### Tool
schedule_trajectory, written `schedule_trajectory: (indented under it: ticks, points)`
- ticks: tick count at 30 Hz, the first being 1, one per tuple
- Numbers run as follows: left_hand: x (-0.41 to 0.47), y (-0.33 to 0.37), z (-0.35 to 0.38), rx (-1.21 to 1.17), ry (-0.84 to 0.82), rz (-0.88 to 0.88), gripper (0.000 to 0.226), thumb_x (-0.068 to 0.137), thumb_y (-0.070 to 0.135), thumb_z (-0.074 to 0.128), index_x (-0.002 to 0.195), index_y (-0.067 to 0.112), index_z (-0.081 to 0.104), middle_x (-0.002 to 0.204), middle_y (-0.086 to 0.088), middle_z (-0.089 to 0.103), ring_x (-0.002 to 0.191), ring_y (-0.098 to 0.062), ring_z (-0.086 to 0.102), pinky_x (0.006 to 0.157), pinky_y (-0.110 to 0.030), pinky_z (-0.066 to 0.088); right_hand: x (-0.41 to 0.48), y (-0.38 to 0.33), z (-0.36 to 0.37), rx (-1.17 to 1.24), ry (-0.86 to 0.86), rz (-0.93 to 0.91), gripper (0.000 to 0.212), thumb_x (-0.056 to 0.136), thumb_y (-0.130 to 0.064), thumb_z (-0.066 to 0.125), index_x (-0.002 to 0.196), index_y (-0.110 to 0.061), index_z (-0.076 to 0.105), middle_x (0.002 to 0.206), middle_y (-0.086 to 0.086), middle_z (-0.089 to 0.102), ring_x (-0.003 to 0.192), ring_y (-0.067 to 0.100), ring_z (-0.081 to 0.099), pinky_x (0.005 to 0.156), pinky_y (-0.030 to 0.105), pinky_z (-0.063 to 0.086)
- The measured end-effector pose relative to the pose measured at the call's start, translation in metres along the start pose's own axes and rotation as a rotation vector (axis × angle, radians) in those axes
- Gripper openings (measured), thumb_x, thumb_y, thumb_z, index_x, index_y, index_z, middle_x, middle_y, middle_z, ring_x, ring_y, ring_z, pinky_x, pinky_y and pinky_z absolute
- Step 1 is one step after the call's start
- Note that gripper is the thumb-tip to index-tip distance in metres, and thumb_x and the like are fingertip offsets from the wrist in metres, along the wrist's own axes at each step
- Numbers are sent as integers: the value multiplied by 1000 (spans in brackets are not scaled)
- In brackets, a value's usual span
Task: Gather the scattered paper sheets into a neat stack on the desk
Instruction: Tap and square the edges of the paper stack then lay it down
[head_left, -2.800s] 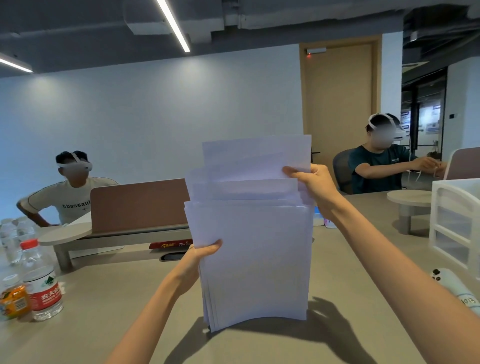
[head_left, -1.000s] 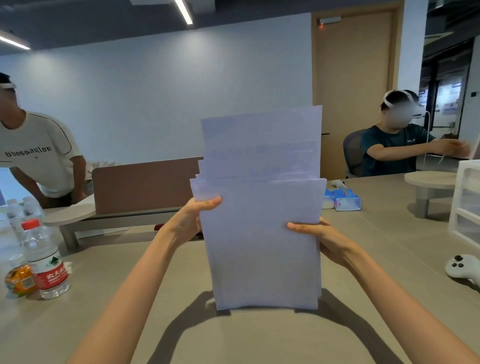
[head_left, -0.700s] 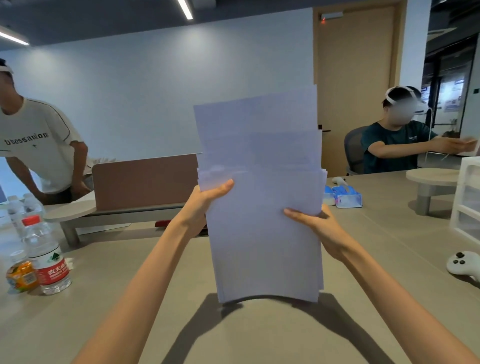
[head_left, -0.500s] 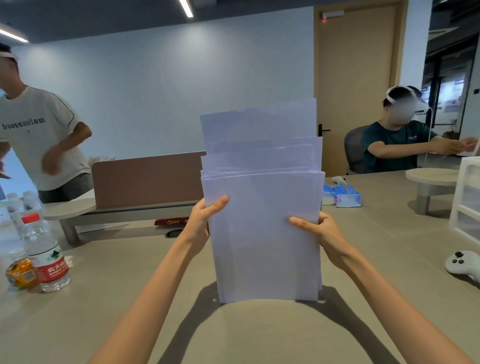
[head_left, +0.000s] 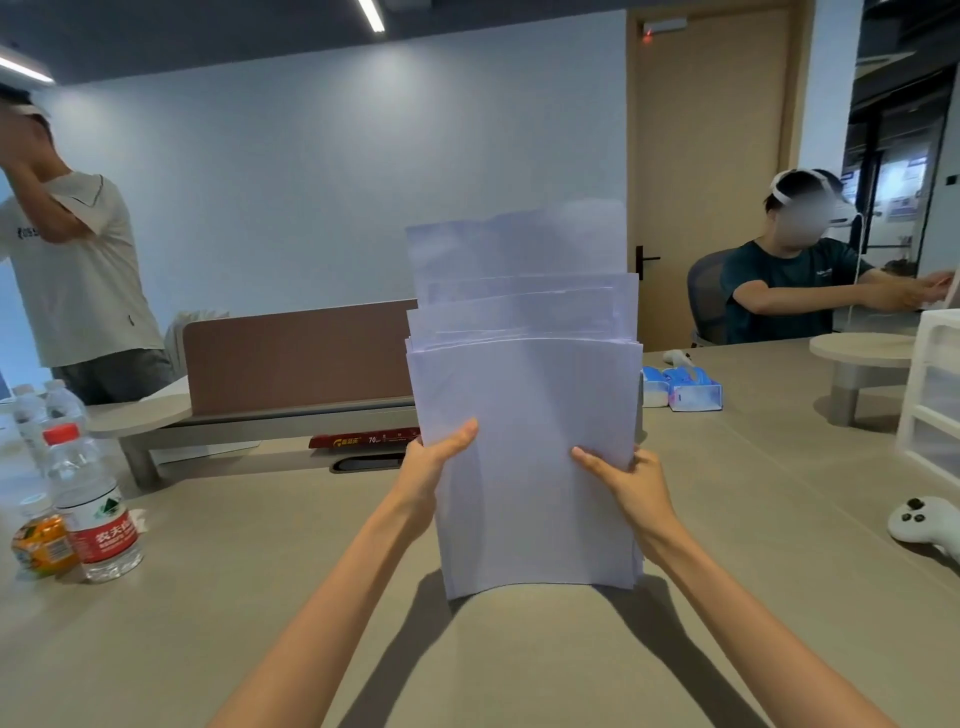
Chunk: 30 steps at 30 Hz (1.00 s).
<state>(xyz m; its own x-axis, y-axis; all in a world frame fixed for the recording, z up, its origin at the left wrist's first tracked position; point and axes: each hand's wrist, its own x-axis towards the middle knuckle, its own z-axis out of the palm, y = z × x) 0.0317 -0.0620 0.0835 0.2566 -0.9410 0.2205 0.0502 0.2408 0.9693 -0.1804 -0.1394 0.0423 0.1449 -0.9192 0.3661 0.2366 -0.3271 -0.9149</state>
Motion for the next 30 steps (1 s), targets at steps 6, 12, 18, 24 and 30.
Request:
schedule_trajectory:
  ticks: [6, 12, 18, 24, 30]
  points:
    - [2, 5, -1, -24, 9, -1, 41, 79, 23, 76, 117, 10, 67, 113, -8, 72, 103, -27, 69, 92, -46, 54, -3, 1, 0, 51, 51, 8, 14, 82, -13, 74, 94, -8, 70, 83, -4, 73, 73, 13, 69, 60, 18, 54]
    - [-5, -25, 2, 76, 118, -20, 21, 89, 31, 65, 108, 22, 65, 104, 6, 72, 99, -16, 67, 83, -29, 52, -17, 14, -3, -27, 2, 80, 12, 82, -12, 73, 91, -12, 66, 82, -7, 70, 59, -7, 64, 54, 11, 49]
    - [-5, -21, -3, 8, 289, -15, 33, 89, 34, 65, 114, 14, 59, 101, 1, 66, 88, -13, 61, 74, -31, 48, -22, 11, -17, -162, -211, 191, 28, 75, -28, 80, 96, -12, 69, 94, 0, 70, 83, 14, 65, 57, 16, 52]
    - [-6, -1, -7, -196, 333, -22, 26, 93, 27, 62, 111, 10, 64, 95, 2, 69, 82, -12, 65, 59, -23, 52, -28, 5, -24, 114, -305, 319, 72, 50, -43, 88, 112, -11, 68, 108, 7, 72, 100, 26, 66, 81, 33, 57]
    - [-5, 6, -3, -381, 311, -75, 32, 93, 31, 62, 118, 12, 64, 117, -5, 68, 106, -25, 65, 86, -41, 53, -41, -9, -4, 728, -204, 332, 47, 74, -3, 67, 118, -16, 61, 108, 9, 71, 97, 22, 70, 80, 35, 59]
